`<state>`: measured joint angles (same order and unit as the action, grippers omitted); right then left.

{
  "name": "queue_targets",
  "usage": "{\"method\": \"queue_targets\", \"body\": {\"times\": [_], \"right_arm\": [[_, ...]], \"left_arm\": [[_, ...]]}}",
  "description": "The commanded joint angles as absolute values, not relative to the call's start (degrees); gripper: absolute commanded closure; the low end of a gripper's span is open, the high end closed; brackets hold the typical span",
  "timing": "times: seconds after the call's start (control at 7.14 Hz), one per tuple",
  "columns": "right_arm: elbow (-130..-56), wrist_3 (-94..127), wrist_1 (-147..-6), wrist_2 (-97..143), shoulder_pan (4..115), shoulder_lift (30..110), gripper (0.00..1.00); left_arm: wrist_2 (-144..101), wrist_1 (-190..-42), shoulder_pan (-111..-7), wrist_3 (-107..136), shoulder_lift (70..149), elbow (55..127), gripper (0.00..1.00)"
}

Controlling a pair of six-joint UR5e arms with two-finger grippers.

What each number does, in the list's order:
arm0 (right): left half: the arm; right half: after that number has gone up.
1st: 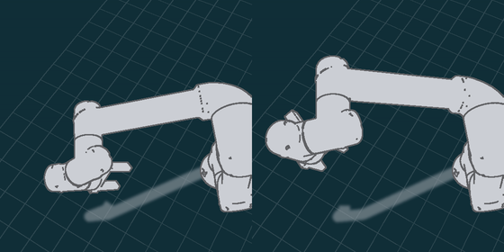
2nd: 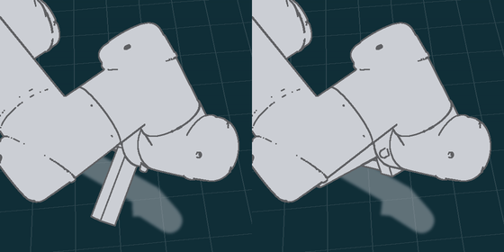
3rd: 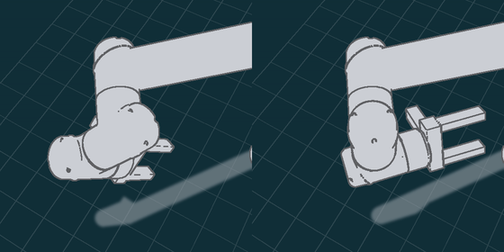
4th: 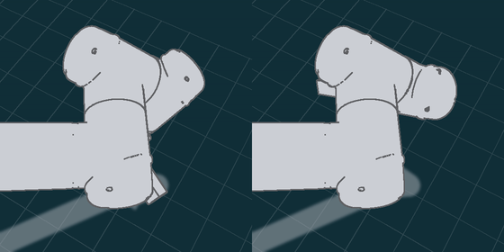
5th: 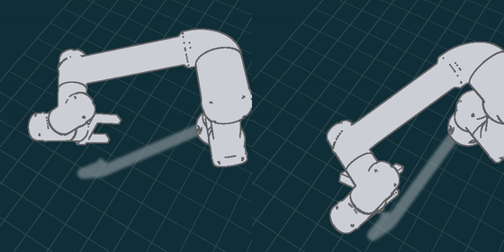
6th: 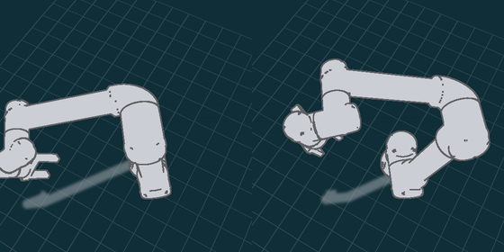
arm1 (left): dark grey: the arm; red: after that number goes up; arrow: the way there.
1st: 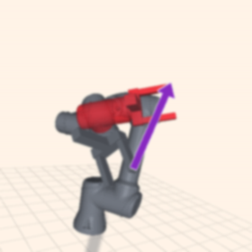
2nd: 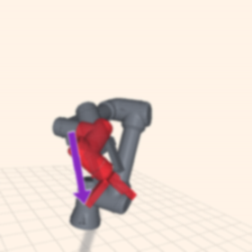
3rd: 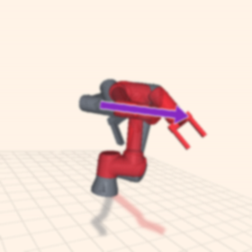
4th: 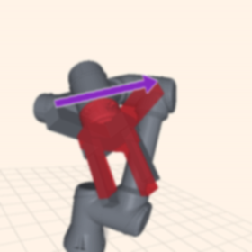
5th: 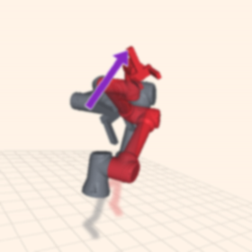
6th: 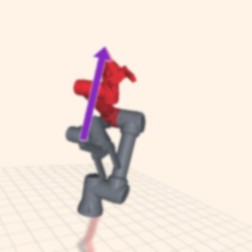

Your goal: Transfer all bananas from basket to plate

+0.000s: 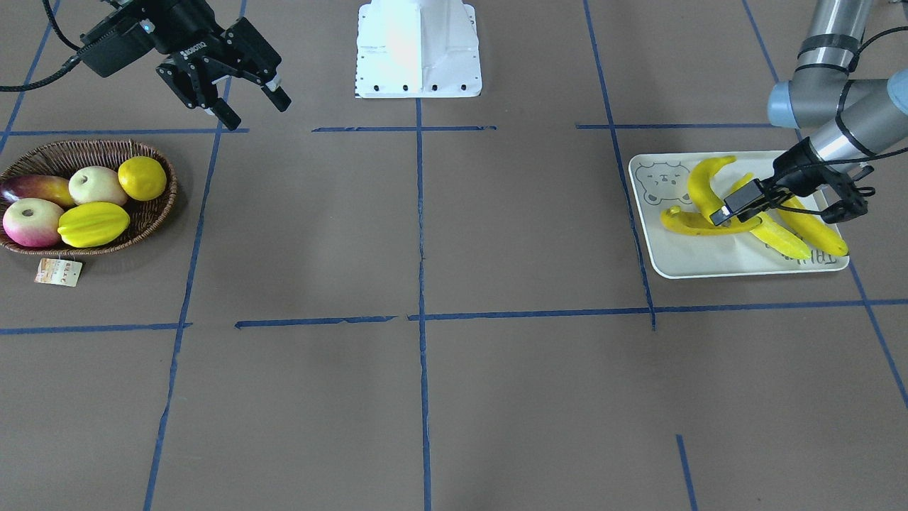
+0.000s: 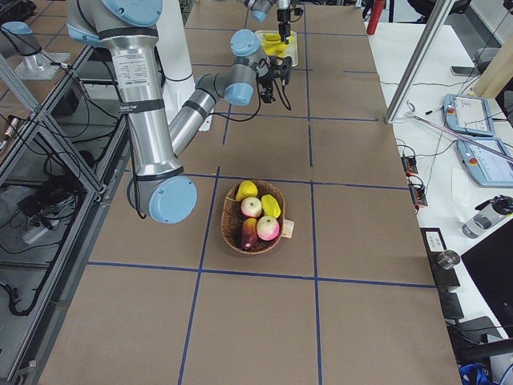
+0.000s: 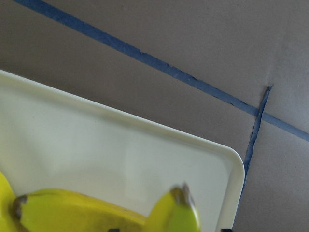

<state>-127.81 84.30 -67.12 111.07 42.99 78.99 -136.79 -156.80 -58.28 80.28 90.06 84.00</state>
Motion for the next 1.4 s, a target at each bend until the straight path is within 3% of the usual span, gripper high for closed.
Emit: {"method": "queue_targets", "body": {"times": [0.0,0.42,0.7,1.26], "right_arm": [[-126.6,72.8,-69.2,111.1,47.6,83.0,0.0],[-121.6,46.6,-78.5,113.2,56.7,85.4,0.0],[-110.9,27.1,-79.5,125.4,70.3,85.5,0.0],[-94.3,2.3,-79.1,136.8,85.8,84.9,0.0]], "left_arm": [[-140.8,-156.9,-62.6,79.7,90.3,84.6,0.0],[-143.5,-156.4,-69.8,75.6,90.9,84.6,0.0],[-135.7,-155.6,-77.2,63.3,90.8,84.0,0.0],[-128.1,-127.7,-87.2,18.0,91.1,84.3,0.0]]}}
